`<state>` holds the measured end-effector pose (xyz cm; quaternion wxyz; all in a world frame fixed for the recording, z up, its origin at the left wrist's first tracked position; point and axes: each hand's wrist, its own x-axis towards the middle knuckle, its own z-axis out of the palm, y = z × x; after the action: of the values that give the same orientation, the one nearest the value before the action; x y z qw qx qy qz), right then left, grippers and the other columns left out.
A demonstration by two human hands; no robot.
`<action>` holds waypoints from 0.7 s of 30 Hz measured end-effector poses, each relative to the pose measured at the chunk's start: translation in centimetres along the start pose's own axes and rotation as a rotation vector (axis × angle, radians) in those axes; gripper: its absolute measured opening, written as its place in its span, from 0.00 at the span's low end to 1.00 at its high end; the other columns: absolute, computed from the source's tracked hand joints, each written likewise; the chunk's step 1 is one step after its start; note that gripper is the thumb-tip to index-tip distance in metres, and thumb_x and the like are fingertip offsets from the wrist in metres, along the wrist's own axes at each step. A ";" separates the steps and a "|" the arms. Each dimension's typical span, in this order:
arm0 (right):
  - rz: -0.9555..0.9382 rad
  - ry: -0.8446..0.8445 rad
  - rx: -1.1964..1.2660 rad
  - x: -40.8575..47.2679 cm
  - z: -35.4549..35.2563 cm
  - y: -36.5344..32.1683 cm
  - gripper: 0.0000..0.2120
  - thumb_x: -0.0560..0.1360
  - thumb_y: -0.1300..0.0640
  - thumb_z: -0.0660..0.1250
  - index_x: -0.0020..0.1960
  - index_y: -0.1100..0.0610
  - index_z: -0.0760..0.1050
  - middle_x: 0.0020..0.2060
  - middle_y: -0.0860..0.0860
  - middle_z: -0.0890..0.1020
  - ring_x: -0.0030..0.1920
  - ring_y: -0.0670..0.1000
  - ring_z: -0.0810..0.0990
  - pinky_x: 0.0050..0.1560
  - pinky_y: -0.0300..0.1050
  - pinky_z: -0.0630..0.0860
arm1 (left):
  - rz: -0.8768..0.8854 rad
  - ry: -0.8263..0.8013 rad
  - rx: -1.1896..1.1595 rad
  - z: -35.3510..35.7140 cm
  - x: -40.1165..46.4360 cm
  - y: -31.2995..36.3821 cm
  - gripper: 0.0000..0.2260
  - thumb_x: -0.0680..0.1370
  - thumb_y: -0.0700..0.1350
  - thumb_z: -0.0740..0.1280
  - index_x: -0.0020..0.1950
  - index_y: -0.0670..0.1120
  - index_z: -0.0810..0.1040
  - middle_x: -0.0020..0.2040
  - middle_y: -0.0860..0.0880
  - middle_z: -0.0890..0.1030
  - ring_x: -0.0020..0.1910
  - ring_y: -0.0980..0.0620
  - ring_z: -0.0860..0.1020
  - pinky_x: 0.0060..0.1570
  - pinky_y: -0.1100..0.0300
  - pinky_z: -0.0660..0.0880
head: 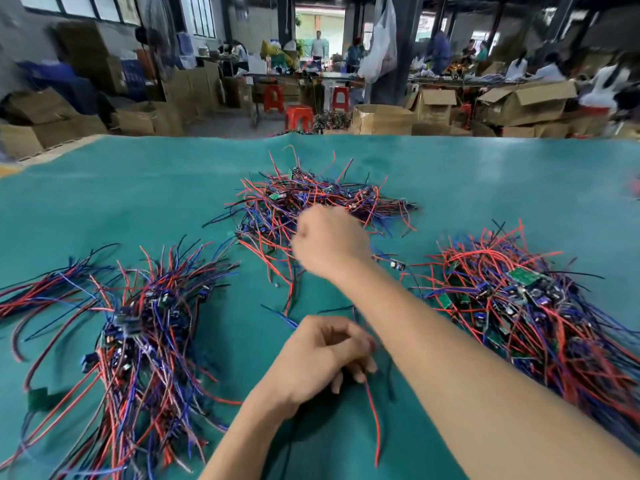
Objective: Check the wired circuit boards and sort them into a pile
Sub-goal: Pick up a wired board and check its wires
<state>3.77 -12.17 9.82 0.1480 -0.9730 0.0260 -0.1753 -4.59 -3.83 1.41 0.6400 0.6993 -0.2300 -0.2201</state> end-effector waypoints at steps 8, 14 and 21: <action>0.235 0.001 0.038 -2.6 0.3 14.3 0.10 0.75 0.59 0.69 0.52 0.51 0.86 0.49 0.54 0.88 0.54 0.59 0.84 0.57 0.49 0.79 | -0.018 0.057 -0.099 -0.2 -0.2 0.6 0.07 0.80 0.35 0.64 0.46 0.40 0.81 0.37 0.42 0.83 0.28 0.53 0.74 0.21 0.66 0.65; 0.404 0.215 1.239 -3.7 -5.9 13.7 0.09 0.71 0.71 0.73 0.46 0.60 0.83 0.36 0.56 0.85 0.30 0.50 0.83 0.33 0.43 0.80 | -0.053 0.233 -0.304 -0.5 0.4 0.2 0.06 0.79 0.34 0.63 0.46 0.40 0.79 0.36 0.43 0.81 0.27 0.54 0.71 0.22 0.67 0.61; 0.489 -0.201 1.612 -10.3 -2.3 7.8 0.08 0.68 0.65 0.73 0.47 0.62 0.85 0.35 0.58 0.83 0.34 0.54 0.83 0.33 0.42 0.80 | -0.023 0.140 -0.382 -0.4 0.2 0.3 0.19 0.76 0.55 0.67 0.51 0.38 0.81 0.47 0.37 0.85 0.39 0.48 0.82 0.32 0.62 0.74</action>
<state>-6.71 -19.22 6.12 0.8317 -0.5477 0.0895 -0.0161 -4.20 -3.66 1.79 0.7729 0.5813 -0.1309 -0.2180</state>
